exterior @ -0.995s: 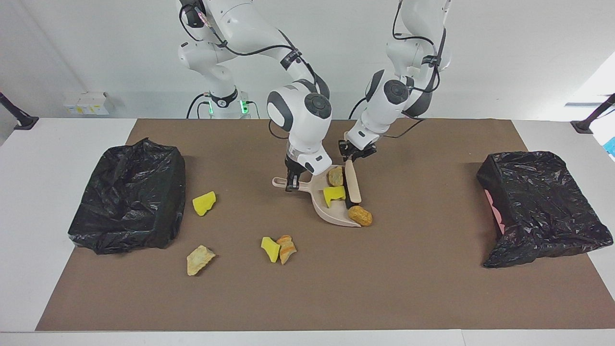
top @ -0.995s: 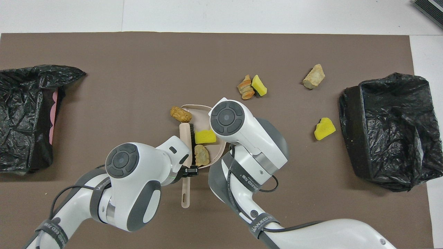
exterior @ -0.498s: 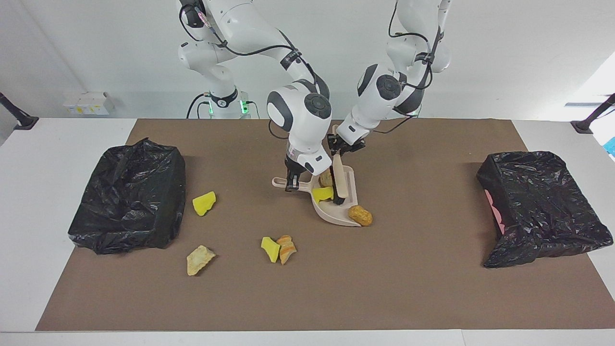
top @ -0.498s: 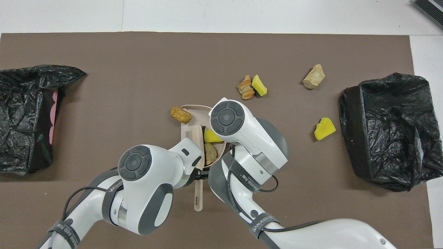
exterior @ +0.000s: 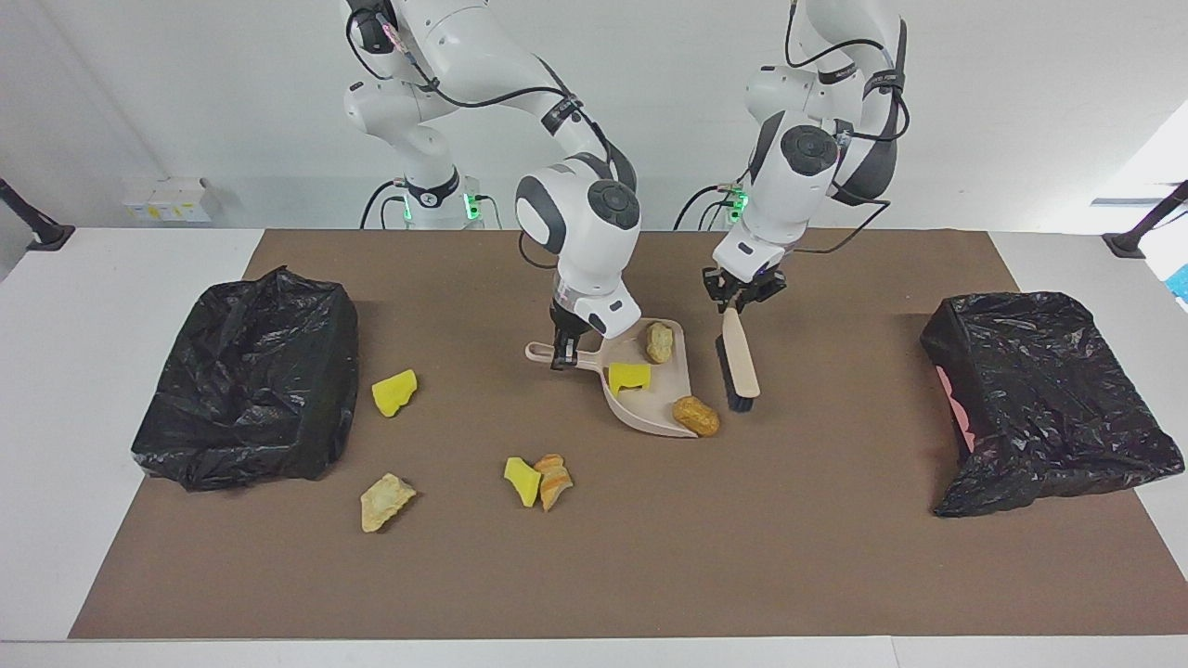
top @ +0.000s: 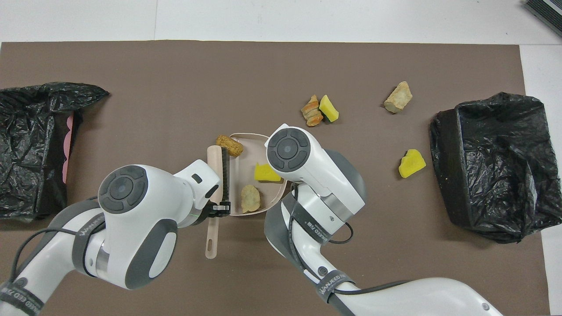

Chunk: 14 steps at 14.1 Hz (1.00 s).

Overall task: Sweep and dump trash in bin
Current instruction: 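Sweep the chunks into the dustpan with the brush in the left gripper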

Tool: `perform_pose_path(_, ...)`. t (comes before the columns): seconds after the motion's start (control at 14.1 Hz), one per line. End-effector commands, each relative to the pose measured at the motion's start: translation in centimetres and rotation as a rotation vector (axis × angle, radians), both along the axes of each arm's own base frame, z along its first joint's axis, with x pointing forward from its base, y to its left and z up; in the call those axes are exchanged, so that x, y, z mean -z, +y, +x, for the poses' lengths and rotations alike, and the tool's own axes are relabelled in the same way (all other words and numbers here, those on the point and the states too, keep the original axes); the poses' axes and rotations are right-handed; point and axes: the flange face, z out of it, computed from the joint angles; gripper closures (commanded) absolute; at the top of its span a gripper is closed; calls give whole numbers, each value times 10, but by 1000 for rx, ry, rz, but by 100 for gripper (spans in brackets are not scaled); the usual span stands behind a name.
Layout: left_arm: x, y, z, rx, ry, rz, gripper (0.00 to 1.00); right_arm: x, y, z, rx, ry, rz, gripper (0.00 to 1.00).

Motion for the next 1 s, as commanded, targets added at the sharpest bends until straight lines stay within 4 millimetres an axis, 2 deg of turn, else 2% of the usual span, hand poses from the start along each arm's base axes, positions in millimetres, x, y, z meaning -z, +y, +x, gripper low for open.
perform_pose_path(0.0, 22, -17, 40, 26, 16, 45, 100, 0, -6, 0, 51, -16, -7, 100)
perform_pose_path(0.07, 27, -23, 48, 29, 16, 46, 100, 1, -7, -1, 78, -19, -7, 100)
perform_pose_path(0.21, 29, -28, 45, 41, 19, 46, 100, 1, -7, -1, 92, -18, -2, 100)
perform_pose_path(0.36, 35, -39, 24, 108, 45, 45, 100, 1, -7, -1, 93, -17, -1, 100)
perform_pose_path(0.43, 35, -60, 5, 154, 52, 37, 100, 1, -7, -1, 93, -16, -2, 100)
perform_pose_path(0.57, 32, -85, -9, 119, 88, -68, 100, 0, -7, -2, 94, -11, -7, 100)
perform_pose_path(0.71, 30, -86, -7, 44, 119, -163, 100, 0, -7, -3, 94, -10, -10, 100)
perform_pose_path(0.92, 26, -71, 7, 17, 102, -170, 100, 0, -7, -1, 95, -12, -8, 100)
